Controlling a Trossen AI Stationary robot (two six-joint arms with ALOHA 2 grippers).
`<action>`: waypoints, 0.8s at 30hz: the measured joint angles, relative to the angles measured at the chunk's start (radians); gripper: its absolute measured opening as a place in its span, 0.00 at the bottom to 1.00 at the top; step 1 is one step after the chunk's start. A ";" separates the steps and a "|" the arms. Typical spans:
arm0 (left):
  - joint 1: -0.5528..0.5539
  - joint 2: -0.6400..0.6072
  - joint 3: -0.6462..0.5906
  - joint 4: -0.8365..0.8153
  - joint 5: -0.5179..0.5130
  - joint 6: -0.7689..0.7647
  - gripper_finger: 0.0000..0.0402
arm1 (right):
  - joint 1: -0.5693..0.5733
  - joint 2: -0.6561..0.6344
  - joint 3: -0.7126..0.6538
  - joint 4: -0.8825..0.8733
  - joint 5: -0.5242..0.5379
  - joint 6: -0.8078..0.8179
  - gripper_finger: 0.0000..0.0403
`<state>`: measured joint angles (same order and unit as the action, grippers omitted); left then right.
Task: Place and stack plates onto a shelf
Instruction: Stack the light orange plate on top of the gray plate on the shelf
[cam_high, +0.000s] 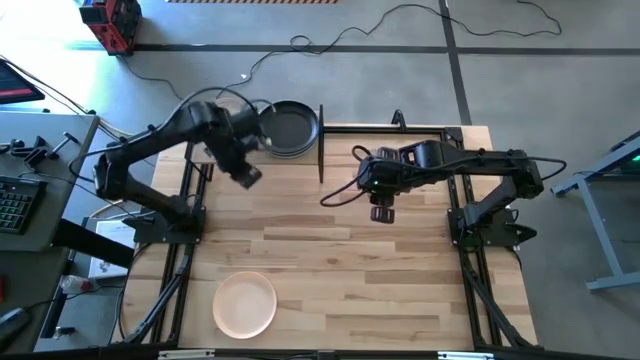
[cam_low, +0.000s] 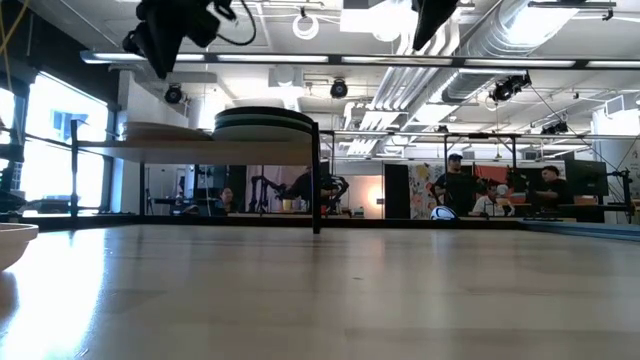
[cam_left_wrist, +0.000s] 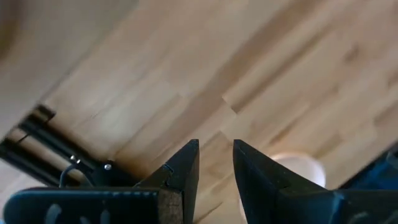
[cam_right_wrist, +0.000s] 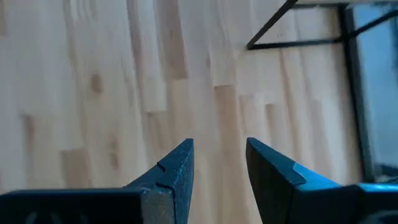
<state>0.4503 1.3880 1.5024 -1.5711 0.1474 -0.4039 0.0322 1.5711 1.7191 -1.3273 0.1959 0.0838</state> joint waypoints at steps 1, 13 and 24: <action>-0.036 0.000 0.000 0.000 0.000 0.007 0.21 | 0.000 0.000 0.000 -0.001 -0.013 0.030 0.31; -0.407 0.000 0.000 0.005 -0.080 -0.011 0.21 | 0.068 0.000 0.000 -0.031 -0.122 0.347 0.31; -0.710 0.000 0.000 0.071 -0.180 -0.145 0.21 | 0.188 0.000 0.000 0.005 -0.075 0.571 0.31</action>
<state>-0.2600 1.3884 1.5022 -1.4999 -0.0322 -0.5489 0.2204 1.5715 1.7191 -1.3226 0.1210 0.6551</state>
